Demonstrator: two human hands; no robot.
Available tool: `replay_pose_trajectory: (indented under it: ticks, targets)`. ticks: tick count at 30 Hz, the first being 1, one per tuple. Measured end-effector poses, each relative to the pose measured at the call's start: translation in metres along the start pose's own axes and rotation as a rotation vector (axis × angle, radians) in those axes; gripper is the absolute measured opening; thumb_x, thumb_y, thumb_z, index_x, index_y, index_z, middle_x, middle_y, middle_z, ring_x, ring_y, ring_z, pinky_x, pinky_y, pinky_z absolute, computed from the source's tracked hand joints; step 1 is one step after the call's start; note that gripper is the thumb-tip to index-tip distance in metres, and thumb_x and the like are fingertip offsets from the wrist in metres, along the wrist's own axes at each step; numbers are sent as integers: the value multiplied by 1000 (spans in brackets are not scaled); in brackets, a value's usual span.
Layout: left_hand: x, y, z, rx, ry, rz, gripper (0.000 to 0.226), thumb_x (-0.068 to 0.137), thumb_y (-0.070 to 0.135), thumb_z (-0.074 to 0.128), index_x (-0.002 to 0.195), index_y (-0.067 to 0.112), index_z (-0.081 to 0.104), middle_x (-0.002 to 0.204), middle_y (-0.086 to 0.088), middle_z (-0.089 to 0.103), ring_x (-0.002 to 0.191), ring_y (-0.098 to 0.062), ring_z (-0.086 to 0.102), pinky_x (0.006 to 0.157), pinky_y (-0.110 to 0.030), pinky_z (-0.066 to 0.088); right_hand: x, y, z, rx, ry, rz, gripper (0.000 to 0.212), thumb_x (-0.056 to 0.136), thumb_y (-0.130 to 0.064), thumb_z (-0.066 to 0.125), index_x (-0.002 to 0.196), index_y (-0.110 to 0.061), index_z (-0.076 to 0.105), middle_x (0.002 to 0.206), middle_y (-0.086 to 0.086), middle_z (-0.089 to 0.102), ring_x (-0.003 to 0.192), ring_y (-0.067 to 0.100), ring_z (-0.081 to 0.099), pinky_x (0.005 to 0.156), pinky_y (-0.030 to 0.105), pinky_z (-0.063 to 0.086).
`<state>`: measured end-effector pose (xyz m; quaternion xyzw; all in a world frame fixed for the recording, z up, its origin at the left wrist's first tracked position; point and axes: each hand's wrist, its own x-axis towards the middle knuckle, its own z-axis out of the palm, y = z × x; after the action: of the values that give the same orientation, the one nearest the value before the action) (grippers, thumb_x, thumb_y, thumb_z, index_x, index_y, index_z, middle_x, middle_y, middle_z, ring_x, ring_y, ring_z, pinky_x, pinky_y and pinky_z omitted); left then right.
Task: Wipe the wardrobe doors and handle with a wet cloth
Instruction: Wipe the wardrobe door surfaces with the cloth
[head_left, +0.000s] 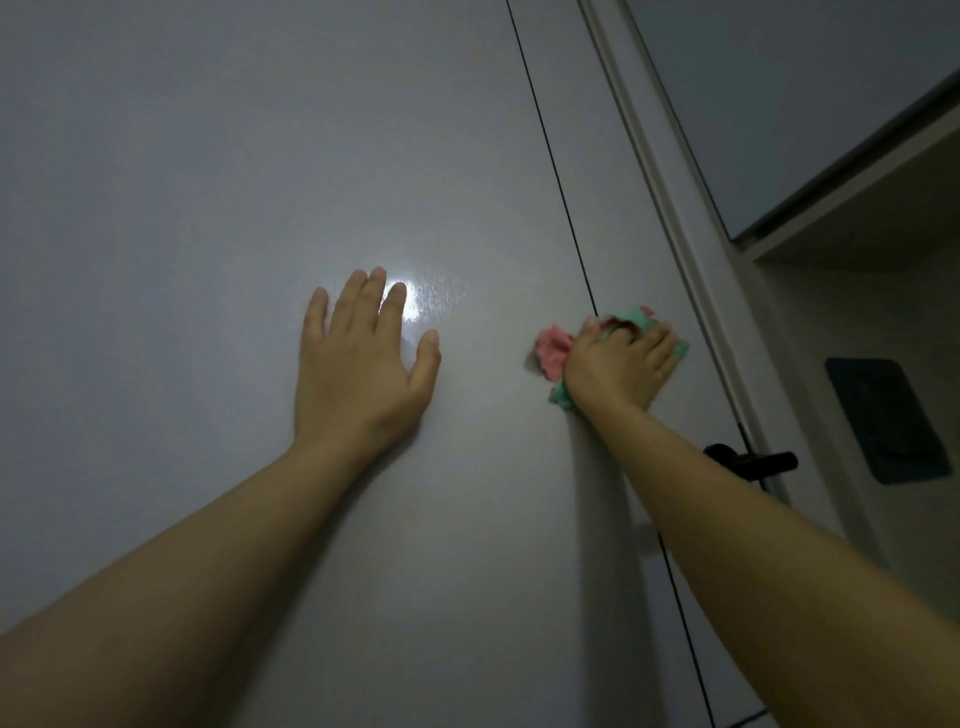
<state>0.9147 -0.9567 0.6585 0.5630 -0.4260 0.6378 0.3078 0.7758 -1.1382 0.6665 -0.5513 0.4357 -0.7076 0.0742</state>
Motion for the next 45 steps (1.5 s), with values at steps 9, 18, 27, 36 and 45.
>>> replay_pose_trajectory:
  ticks: [9, 18, 27, 36, 45]
  targets:
    - [1, -1, -1, 2, -7, 7, 71, 90, 51, 18, 147, 12, 33, 156, -7, 26, 146, -19, 14, 119, -40, 0, -145, 66, 0, 107, -38, -485, 70, 96, -46, 12, 149, 0, 9, 157, 20, 1, 146, 31, -3, 119, 36, -3]
    - [-23, 12, -28, -65, -148, 20, 68, 90, 45, 18, 146, 10, 34, 156, -12, 25, 146, -22, 14, 119, -40, -4, -108, 125, 7, 168, -146, -218, 82, 92, -69, 12, 133, -7, 48, 137, 27, 45, 131, 48, 37, 110, 58, 27]
    - [-87, 26, -24, -46, -269, 75, 79, 85, 54, 8, 150, 13, 27, 159, -8, 15, 148, -20, 7, 119, -35, -3, -128, 178, -10, 112, -140, -728, 61, 100, -40, 24, 151, -7, 16, 154, 17, 20, 143, 31, 18, 117, 44, 12]
    - [-84, 17, -28, -80, -310, 106, 81, 83, 58, 14, 149, 14, 30, 158, -7, 16, 147, -19, 10, 120, -35, 5, -176, 213, -17, -62, -237, -981, 62, 103, -43, 15, 153, -11, 0, 159, 17, 5, 147, 31, 8, 119, 41, 6]
    - [-81, 15, -36, -116, -373, 106, 86, 79, 62, 9, 150, 17, 26, 160, -3, 11, 147, -15, 5, 118, -28, -3, -230, 128, -7, 65, -231, -542, 63, 101, -49, 10, 153, -16, -1, 158, 16, 3, 147, 29, 0, 118, 37, 2]
